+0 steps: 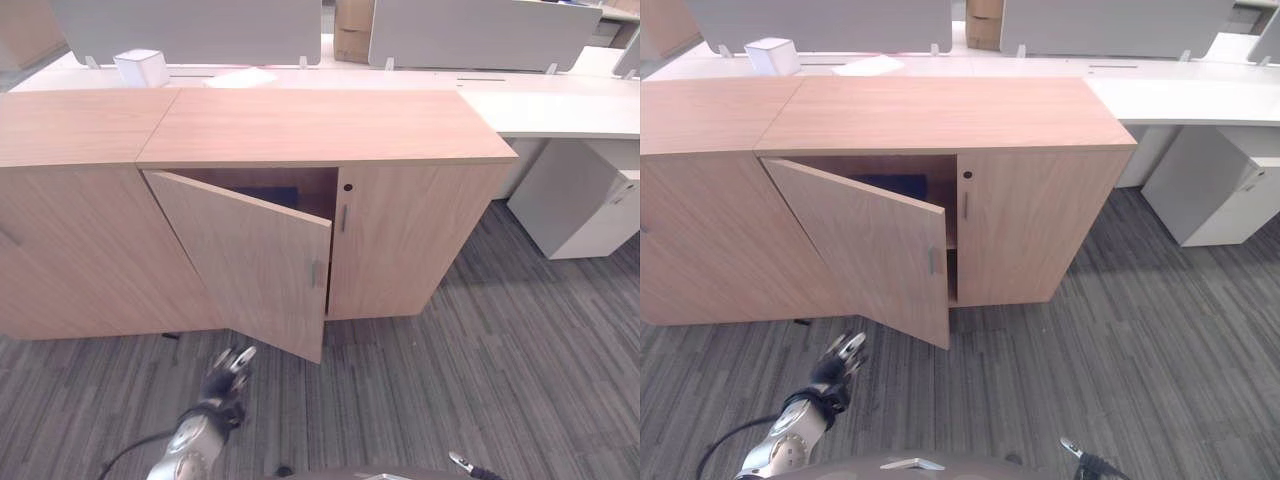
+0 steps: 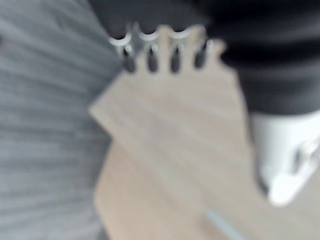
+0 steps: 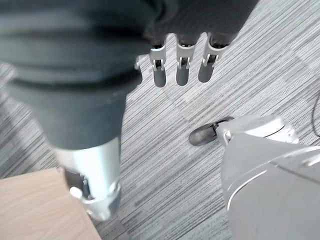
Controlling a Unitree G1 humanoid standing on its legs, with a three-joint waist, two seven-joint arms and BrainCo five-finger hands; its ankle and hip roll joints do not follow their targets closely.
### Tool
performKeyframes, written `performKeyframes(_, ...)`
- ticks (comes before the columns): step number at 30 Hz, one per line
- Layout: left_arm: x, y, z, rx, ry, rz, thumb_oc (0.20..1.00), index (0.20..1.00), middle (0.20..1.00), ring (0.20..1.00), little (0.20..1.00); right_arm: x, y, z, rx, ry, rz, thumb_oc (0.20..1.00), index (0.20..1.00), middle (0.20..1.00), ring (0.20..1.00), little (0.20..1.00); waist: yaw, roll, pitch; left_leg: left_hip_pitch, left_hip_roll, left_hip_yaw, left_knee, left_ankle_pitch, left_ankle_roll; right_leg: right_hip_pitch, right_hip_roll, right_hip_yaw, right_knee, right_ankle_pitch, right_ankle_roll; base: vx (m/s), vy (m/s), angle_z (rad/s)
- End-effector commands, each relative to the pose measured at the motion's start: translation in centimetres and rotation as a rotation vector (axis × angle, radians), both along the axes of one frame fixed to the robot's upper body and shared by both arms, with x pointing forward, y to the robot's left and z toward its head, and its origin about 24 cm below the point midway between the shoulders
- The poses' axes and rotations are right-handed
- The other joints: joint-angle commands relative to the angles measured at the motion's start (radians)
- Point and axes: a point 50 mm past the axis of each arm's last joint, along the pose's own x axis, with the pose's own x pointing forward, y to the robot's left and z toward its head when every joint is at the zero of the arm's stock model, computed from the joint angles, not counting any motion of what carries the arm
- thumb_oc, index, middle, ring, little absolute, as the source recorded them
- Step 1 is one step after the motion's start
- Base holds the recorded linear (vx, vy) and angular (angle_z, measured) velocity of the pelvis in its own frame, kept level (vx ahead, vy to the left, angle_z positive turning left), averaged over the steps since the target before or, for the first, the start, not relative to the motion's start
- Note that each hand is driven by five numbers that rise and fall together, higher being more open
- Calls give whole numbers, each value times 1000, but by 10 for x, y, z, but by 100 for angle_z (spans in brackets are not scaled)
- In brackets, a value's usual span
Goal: Put the empty folder in the office cabinet
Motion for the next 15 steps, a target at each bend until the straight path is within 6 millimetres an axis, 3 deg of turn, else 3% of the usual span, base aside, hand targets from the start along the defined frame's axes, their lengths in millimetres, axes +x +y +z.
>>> performKeyframes(1,11,4,1,185,15,-89,1000,1000,1000,1000,1000,-1,-5,1,-33,45,33,1000,1000,1000,1000,1000,17,22,-3,19,-10,-7,0,-120,60,-123,-32,21,43,62,37,44,30,9)
performKeyframes(2,-39,29,-43,370,400,-154,1000,1000,1000,1000,1000,-15,-9,0,-59,114,39,1000,1000,1000,1000,1000,4,28,-15,21,-9,-4,0,-118,60,-122,-30,18,41,59,35,28,21,7)
performKeyframes(3,-39,29,-43,370,400,-154,1000,1000,1000,1000,1000,-15,-9,0,-59,114,39,1000,1000,1000,1000,1000,4,28,-15,21,-9,-4,0,-118,60,-122,-30,18,41,59,35,45,31,6)
performKeyframes(4,-63,32,-56,404,558,-184,1000,1000,1000,1000,1000,-18,-11,0,-68,138,31,1000,1000,1000,1000,1000,-3,33,-17,25,-7,-3,0,-121,59,-118,-28,18,42,56,34,31,29,-7)
performKeyframes(5,-101,37,-64,429,761,-211,1000,1000,1000,1000,1000,-27,-9,0,-66,185,20,1000,1000,1000,1000,1000,-13,35,-29,25,-9,-1,0,-122,59,-120,-28,22,41,57,32,44,37,-11)
performKeyframes(6,-114,37,-65,448,823,-243,1000,1000,1000,1000,1000,-32,-8,-1,-59,206,18,1000,1000,1000,1000,1000,-18,36,-34,29,-9,2,0,-124,58,-119,-27,22,40,56,31,28,26,-9)
performKeyframes(10,-132,28,-69,416,887,-280,1000,1000,1000,1000,1000,-46,0,-2,-47,255,20,1000,1000,1000,1000,1000,-29,41,-44,38,-5,12,0,-130,57,-112,-20,26,34,57,27,27,13,0)
performKeyframes(14,-135,26,-69,406,895,-271,1000,1000,1000,1000,1000,-44,0,-2,-51,242,10,1000,1000,1000,1000,1000,-31,42,-44,38,-5,13,0,-129,57,-113,-19,27,32,58,27,-6,6,-7)
performKeyframes(15,-147,23,-70,380,938,-241,1000,1000,1000,1000,1000,-40,-1,-2,-61,227,2,1000,1000,1000,1000,1000,-32,44,-45,38,-3,18,0,-128,57,-113,-17,29,30,57,26,-20,8,-4)
